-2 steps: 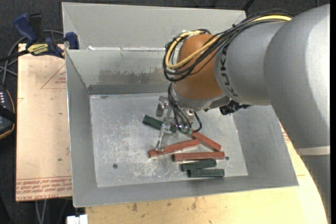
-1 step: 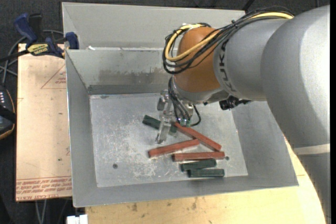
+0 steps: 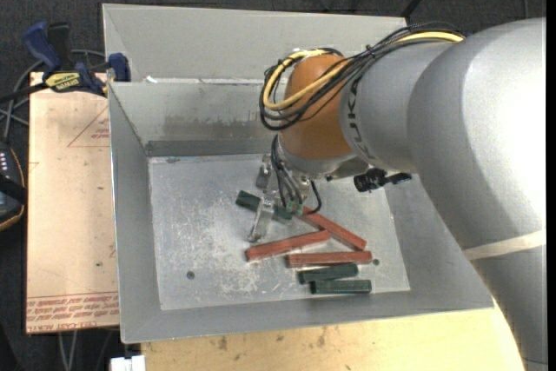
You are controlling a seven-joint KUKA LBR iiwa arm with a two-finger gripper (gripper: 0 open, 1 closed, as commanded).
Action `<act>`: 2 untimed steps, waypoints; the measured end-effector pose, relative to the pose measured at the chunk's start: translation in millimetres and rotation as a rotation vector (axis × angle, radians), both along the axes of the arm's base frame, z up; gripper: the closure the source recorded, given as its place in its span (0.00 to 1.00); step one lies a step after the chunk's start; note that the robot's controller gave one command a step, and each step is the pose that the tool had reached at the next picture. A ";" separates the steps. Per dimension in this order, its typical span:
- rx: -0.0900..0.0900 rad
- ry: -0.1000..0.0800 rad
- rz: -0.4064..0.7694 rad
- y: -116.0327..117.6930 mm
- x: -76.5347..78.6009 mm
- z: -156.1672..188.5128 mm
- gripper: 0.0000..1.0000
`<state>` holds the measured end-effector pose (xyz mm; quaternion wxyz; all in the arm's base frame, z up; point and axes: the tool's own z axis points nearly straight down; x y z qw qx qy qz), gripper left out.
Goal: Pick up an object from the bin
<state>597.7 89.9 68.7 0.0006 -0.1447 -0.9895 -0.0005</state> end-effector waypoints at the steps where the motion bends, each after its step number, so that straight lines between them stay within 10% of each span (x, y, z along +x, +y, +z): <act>1: 0.000 -0.002 0.002 0.3 0.5 0.2 0.00; 2: 0.000 -0.005 0.002 0.6 1.4 1.7 1.00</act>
Offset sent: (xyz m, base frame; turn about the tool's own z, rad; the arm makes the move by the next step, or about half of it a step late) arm 0.0000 0.0000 0.0000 0.0000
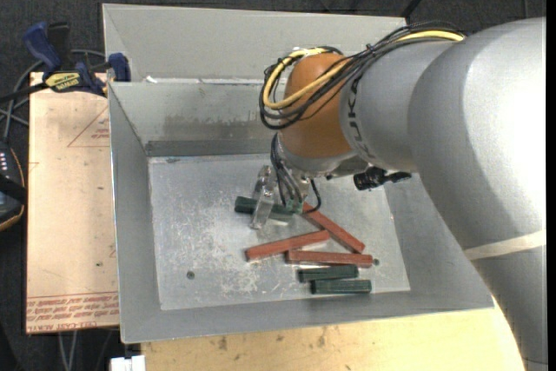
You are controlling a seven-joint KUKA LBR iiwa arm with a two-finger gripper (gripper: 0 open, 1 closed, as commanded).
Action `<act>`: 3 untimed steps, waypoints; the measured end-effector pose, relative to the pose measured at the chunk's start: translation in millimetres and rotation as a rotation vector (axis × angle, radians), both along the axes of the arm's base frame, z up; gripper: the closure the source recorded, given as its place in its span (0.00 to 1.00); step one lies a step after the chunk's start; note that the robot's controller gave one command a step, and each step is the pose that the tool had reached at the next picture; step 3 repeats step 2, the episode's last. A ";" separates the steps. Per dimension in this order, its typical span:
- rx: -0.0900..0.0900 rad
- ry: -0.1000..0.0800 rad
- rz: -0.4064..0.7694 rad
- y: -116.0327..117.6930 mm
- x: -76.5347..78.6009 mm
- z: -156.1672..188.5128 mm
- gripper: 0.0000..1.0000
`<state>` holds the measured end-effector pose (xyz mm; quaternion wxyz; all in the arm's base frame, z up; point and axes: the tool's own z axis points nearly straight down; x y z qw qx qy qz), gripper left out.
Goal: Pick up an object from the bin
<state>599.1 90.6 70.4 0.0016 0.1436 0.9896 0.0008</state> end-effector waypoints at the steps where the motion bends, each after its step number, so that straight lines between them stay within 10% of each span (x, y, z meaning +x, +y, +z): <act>1: 0.001 -0.007 0.002 0.7 2.4 81.7 1.00; 3: 0.001 -0.005 0.004 1.3 4.2 125.0 1.00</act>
Offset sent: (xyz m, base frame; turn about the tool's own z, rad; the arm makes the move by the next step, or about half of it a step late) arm 0.0000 0.0001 0.0767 0.0000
